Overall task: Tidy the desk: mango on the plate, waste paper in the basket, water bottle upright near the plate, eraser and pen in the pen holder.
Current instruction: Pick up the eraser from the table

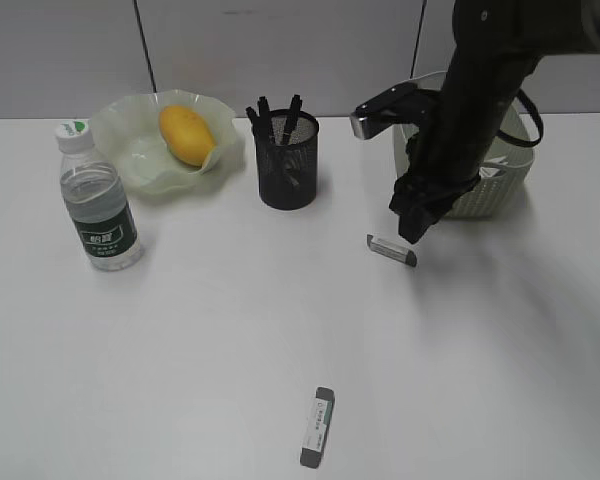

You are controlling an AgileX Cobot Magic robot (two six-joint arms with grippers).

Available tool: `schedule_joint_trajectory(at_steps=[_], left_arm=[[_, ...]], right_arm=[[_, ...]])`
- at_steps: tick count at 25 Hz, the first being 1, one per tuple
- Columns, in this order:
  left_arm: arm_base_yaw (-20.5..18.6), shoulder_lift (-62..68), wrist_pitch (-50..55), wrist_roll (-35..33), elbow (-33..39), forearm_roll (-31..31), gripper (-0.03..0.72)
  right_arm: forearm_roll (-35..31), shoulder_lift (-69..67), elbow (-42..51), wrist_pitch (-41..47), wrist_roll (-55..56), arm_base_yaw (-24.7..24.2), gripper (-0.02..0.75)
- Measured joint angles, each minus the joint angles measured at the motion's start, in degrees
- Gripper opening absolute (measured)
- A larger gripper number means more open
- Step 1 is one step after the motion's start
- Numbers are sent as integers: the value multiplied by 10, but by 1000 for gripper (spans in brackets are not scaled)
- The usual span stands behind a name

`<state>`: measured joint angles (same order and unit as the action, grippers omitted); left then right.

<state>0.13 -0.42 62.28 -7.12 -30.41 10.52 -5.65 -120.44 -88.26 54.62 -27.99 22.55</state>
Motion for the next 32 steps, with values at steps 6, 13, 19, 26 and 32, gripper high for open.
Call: schedule_joint_trajectory(at_steps=[6,13,19,26,32], left_arm=[[0,0,-7,-3,1,-3,443],[0,0,-7,-4,1,-3,443],[0,0,-7,-4,1,-3,443],[0,0,-7,-4,1,-3,443],[0,0,-7,-4,1,-3,442]], right_arm=[[24,-36,-40,-28,-3,25,360],[45,-88,-96,-25,-4,27,355],[43,-94,-99,-11,-4,27,310],[40,-106,-99,5,-4,27,306],[41,-114,-105,6,-4,27,301]])
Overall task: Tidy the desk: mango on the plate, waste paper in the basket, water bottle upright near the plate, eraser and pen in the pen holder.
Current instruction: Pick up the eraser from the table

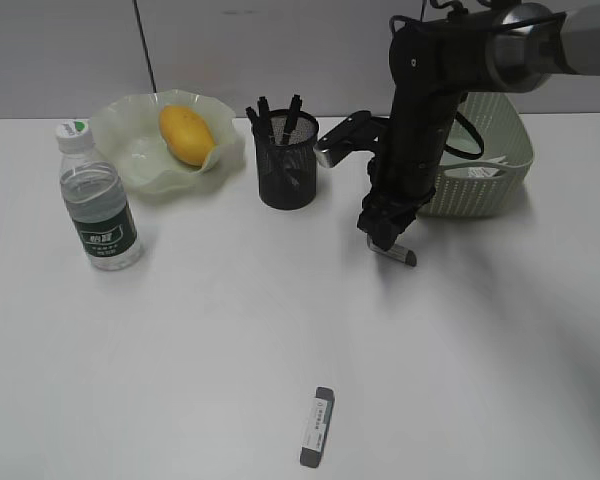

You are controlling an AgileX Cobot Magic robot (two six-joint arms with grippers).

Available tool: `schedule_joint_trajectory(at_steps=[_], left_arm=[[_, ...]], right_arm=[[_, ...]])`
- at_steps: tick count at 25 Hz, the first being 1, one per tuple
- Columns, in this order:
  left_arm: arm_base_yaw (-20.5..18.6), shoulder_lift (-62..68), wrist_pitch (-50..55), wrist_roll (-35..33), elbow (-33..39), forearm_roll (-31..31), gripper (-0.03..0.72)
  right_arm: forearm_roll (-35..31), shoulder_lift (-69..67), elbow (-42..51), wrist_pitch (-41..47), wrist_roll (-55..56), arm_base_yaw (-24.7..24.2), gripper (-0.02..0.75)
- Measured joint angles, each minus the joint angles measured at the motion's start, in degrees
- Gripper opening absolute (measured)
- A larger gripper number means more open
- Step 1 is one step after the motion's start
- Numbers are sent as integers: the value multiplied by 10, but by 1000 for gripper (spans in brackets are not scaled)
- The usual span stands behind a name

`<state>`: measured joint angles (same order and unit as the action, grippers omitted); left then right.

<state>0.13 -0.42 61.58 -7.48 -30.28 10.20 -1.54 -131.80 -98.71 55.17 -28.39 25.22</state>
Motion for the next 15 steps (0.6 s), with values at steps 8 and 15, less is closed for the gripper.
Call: schedule_joint_trajectory(at_steps=[8,15], left_arm=[[0,0,0,0,0,0,442],[0,0,0,0,0,-1,442]], right_arm=[[-5,0,0,-3,0,0,301],[-7,19,1,-1,-1,3,301]])
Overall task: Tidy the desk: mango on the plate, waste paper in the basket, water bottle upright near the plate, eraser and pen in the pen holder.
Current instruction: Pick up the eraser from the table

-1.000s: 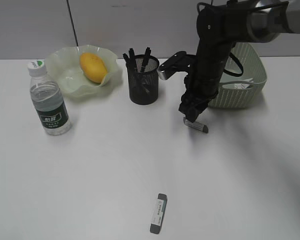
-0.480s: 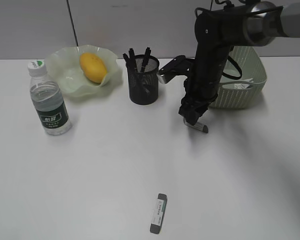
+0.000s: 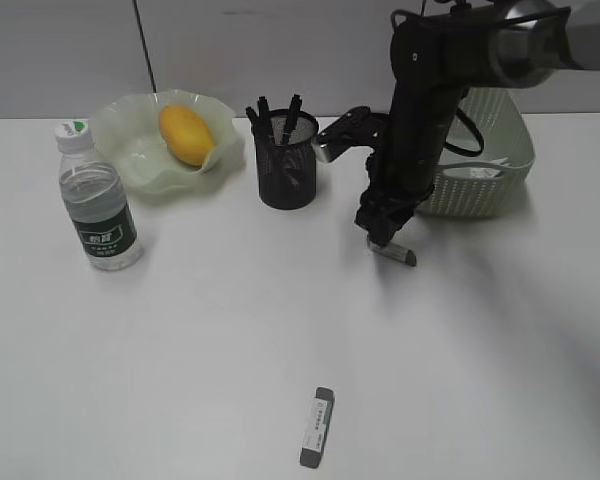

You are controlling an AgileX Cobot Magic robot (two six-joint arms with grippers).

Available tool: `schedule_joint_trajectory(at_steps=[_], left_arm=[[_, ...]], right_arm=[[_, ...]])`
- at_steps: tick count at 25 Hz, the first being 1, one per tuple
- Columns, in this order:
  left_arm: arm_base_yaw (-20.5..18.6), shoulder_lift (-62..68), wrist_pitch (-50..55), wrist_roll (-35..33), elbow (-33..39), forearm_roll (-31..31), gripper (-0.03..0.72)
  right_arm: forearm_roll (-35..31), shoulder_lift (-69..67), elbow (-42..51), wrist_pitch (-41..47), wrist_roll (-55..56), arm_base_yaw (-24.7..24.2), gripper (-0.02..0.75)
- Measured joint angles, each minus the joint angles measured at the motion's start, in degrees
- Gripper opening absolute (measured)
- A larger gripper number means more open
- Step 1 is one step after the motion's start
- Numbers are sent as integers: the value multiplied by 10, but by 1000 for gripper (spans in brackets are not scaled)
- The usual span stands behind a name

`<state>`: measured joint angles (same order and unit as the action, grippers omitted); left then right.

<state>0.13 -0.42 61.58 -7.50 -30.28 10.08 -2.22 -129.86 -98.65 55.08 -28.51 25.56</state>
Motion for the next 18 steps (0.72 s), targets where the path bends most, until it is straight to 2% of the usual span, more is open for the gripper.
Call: schedule_joint_trajectory(at_steps=[5,12,18], left_arm=[[0,0,0,0,0,-1,442],[0,0,0,0,0,-3,442],[0,0,0,0,0,-3,442]], right_arm=[[10,55,0,-4,0,4,300],[-17,58,0,14,-23,22,300],[41,39,0,12,-17,51,301]])
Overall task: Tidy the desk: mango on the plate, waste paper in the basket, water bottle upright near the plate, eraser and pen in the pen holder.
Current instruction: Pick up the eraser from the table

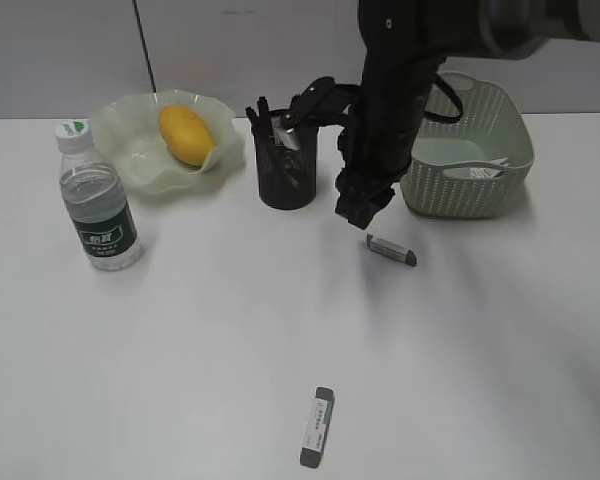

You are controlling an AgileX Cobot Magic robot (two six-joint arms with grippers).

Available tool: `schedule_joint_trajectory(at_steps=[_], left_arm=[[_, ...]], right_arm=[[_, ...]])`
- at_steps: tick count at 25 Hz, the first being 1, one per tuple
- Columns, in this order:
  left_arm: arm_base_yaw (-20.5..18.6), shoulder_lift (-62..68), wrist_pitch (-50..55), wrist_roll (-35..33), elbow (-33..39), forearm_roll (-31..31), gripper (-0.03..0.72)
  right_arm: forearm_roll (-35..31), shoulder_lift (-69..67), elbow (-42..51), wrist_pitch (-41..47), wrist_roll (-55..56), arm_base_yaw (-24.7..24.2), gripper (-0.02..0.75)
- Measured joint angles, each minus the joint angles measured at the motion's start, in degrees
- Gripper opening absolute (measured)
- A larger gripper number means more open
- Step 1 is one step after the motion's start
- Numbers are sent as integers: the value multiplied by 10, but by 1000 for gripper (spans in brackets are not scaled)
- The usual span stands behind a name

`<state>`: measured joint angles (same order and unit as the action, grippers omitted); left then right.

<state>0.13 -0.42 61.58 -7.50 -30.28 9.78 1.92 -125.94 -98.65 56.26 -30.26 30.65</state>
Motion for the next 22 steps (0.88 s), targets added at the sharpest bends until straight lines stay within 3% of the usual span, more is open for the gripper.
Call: schedule_joint_trajectory(at_steps=[7,22], left_arm=[[0,0,0,0,0,0,442],[0,0,0,0,0,-1,440]], right_arm=[[46,-39,0,21,2,0,301],[60,-68,0,-3,-2,1,300]])
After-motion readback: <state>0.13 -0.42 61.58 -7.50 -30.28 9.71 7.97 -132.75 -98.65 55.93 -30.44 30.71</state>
